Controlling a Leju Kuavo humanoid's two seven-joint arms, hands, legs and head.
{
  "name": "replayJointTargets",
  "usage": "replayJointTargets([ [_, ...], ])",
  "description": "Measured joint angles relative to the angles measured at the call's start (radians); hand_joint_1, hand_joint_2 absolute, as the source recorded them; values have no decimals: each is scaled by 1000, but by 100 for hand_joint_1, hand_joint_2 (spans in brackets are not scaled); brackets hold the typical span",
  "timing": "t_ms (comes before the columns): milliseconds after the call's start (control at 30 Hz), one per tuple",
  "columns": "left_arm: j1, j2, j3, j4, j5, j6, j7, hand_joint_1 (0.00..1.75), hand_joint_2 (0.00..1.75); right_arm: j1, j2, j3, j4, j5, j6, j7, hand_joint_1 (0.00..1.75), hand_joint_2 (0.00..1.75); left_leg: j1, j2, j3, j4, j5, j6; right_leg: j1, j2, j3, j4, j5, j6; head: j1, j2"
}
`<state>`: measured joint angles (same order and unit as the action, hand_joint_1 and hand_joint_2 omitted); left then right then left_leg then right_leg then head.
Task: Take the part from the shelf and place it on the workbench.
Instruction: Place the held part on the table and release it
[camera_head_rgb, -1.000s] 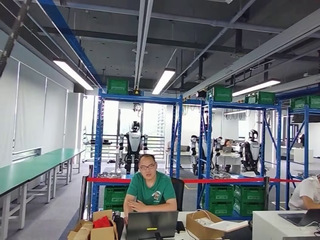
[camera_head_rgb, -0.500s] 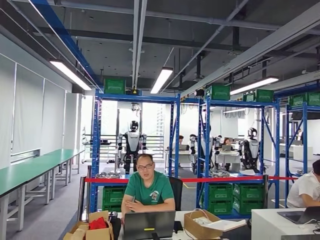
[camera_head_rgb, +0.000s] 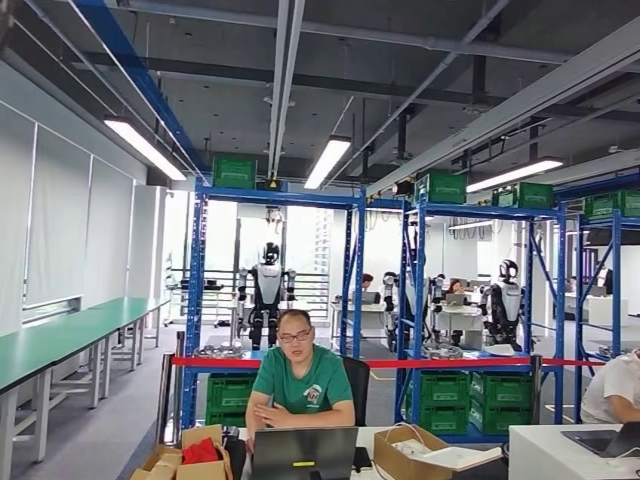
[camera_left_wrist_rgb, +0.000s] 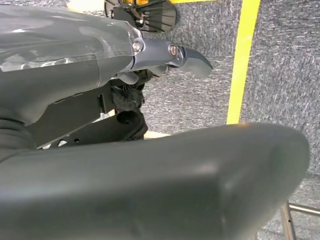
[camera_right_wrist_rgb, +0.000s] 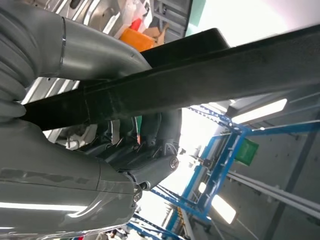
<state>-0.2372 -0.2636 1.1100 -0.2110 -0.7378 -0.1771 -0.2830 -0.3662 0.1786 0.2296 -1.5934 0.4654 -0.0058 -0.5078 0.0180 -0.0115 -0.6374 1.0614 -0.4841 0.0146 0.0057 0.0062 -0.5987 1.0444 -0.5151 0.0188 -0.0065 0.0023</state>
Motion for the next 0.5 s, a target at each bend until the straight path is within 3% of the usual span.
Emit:
replayJointTargets([
  [67, -1, 0, 0, 0, 0, 0, 0, 0, 175, -1, 0, 0, 0, 0, 0, 0, 175, 175, 2, 1, 7, -2, -3, 9, -3, -1, -34, 75, -38, 9, 0, 0],
  [133, -2, 0, 0, 0, 0, 0, 0, 0, 175, 1, -1, 0, 1, 0, 0, 0, 175, 175, 1, 2, 12, -2, -8, 15, -7, -2, -103, 203, -84, 15, 0, 0],
  [167, -2, 0, 0, 0, 0, 0, 0, 0, 175, 3, -2, 0, 1, 0, 0, 0, 175, 175, 0, 2, 15, -2, -11, 17, -8, -2, -133, 252, -93, 16, 0, 0],
  [200, -2, 0, 0, 0, 0, 0, 0, 0, 175, 4, -3, 0, 2, 0, 0, 0, 175, 175, -1, 1, 18, -2, -13, 18, -8, -2, -149, 268, -85, 16, 0, 0],
  [233, -2, 0, 0, 0, 0, 1, 0, 0, 175, 5, -4, 0, 2, 0, 0, 0, 175, 175, -1, -1, 23, -2, -17, 17, -8, -2, -146, 245, -58, 15, 0, 0],
  [333, -4, 0, 0, 0, 0, 0, 0, 0, 175, 1, -5, 1, 2, 0, 0, 0, 175, 175, -2, -4, 39, -5, -28, 12, -2, -1, -72, 61, 47, 1, 0, 0],
  [367, -4, 0, 0, 0, 0, 0, 1, 0, 175, 0, -5, 1, 2, 0, 0, 0, 175, 175, -2, -4, 41, -6, -30, 9, 2, -1, -55, 23, 60, -5, 0, 0],
  [433, -4, -1, 0, 0, 0, 0, 3, 0, 175, -2, -5, 2, 2, 0, 0, 0, 175, 175, -1, -4, 41, -10, -32, 1, 8, 0, -48, 3, 55, -17, 0, 0],
  [500, -4, -3, 0, 0, 0, 0, 4, 0, 175, -2, -5, 2, 0, 0, 0, 0, 175, 175, -1, -2, 41, -8, -40, -9, 4, -1, -38, -15, 52, -26, 0, 0],
])
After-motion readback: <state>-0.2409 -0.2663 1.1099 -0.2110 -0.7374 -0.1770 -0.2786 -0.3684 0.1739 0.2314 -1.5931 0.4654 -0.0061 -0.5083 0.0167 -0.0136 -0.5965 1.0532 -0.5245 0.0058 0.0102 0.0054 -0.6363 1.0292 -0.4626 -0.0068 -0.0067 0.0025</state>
